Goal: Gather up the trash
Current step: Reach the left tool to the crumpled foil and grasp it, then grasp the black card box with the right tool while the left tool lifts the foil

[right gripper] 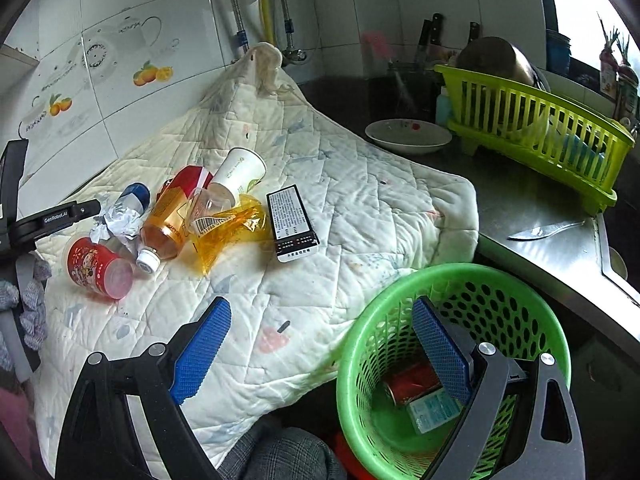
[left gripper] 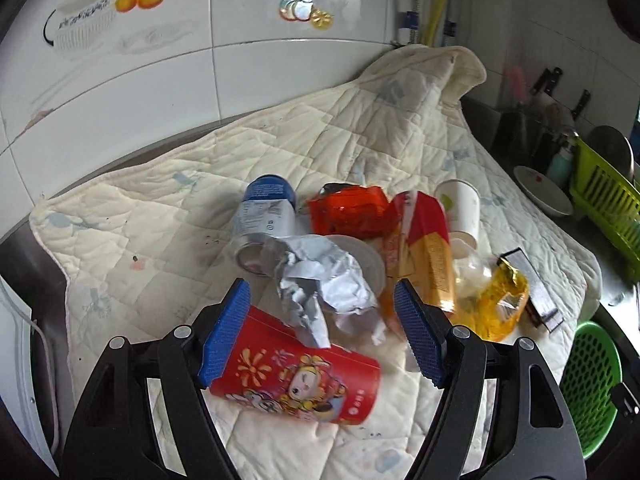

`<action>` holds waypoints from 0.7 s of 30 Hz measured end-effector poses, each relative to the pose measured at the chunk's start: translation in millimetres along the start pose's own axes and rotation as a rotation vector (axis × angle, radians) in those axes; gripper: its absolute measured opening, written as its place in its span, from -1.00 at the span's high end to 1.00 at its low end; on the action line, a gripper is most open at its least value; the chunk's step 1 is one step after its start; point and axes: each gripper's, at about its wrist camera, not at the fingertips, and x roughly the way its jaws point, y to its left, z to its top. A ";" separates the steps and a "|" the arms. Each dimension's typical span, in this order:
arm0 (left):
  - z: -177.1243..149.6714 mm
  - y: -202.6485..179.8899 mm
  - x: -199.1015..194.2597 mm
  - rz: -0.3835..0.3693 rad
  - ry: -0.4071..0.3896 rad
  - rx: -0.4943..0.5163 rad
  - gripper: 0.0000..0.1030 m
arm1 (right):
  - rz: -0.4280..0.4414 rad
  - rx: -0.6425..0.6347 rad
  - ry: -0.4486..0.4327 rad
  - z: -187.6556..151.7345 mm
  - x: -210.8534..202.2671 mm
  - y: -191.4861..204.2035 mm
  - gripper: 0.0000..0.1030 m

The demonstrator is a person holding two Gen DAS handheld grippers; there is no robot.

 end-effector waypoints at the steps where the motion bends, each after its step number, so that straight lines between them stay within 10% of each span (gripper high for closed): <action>1: 1.7 4.2 5.4 -0.002 0.016 -0.011 -0.43 | 0.004 -0.010 0.003 2.3 3.5 3.0 -0.72; 11: 8.3 13.6 48.4 -0.063 0.141 -0.045 -0.41 | 0.038 -0.051 0.039 19.9 38.8 18.4 -0.72; 21: 11.7 16.8 52.5 -0.110 0.116 -0.031 0.47 | 0.073 -0.104 0.086 41.2 84.1 24.2 -0.72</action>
